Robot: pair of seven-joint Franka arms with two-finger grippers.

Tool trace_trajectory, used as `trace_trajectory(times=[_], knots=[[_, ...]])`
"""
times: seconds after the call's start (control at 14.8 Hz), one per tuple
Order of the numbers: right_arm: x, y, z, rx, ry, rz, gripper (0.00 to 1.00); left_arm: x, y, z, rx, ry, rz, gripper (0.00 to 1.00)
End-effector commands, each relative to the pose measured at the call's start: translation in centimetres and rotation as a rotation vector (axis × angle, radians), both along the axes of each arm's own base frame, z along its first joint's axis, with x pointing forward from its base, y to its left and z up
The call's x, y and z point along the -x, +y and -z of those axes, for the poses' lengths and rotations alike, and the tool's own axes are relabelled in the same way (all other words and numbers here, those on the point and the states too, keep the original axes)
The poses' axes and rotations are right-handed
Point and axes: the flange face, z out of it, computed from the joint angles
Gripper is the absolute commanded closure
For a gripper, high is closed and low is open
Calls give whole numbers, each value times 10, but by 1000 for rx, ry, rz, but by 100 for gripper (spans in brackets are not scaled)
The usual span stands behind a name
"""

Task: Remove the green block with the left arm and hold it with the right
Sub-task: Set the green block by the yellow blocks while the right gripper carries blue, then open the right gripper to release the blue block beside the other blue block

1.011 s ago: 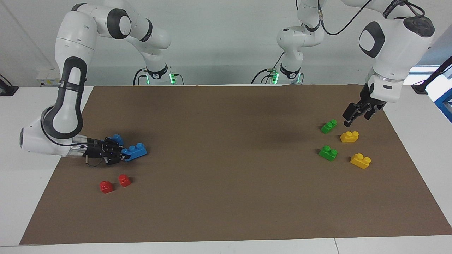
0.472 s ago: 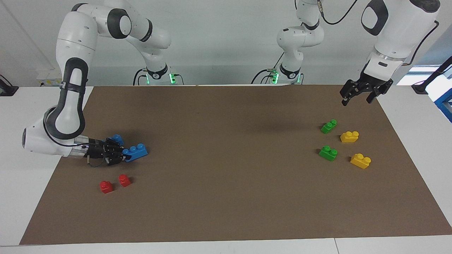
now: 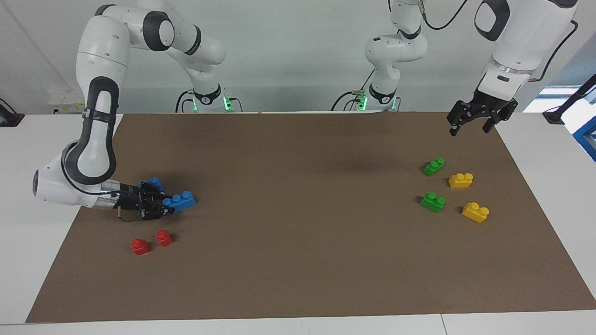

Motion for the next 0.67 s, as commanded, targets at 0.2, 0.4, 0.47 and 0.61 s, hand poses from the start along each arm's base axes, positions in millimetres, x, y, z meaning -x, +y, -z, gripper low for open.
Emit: trace_trajectory(times=[0.2,0.4,0.47,0.61], knots=[[2,6,-56,71,-18,5,0,-1,1,-19,63,25,-19,0],[4,13,-81,95,-39,-17,0,-7,-2,-15,58,20,-12,0],[4,19,-95,119,-60,-38,0,-8,-4,-13,58,21,-9,0],[2,34,-128,215,-108,-117,0,-10,-3,-14,59,-2,-10,0]])
